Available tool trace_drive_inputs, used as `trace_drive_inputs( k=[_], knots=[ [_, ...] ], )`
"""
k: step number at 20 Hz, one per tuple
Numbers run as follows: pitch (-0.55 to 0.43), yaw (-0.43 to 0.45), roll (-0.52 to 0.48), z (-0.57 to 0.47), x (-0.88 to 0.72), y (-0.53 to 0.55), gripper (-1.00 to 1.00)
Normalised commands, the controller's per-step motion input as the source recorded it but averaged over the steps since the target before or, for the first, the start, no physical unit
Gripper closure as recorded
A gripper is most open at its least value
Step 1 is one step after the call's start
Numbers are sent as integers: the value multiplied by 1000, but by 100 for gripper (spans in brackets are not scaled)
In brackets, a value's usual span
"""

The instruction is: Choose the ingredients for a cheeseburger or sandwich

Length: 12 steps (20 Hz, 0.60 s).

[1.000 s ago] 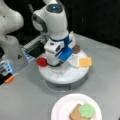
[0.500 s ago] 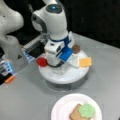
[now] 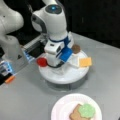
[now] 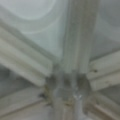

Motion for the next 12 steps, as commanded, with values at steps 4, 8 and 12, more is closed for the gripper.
trace_drive_inputs(
  k=[4, 8, 12],
  knots=[
    [-118, 137, -22, -122, -72, -68, -100],
    [-103, 189, -22, -75, -85, -91, -100],
    [-61, 254, 4, -21, -109, -123, -100]
  ],
)
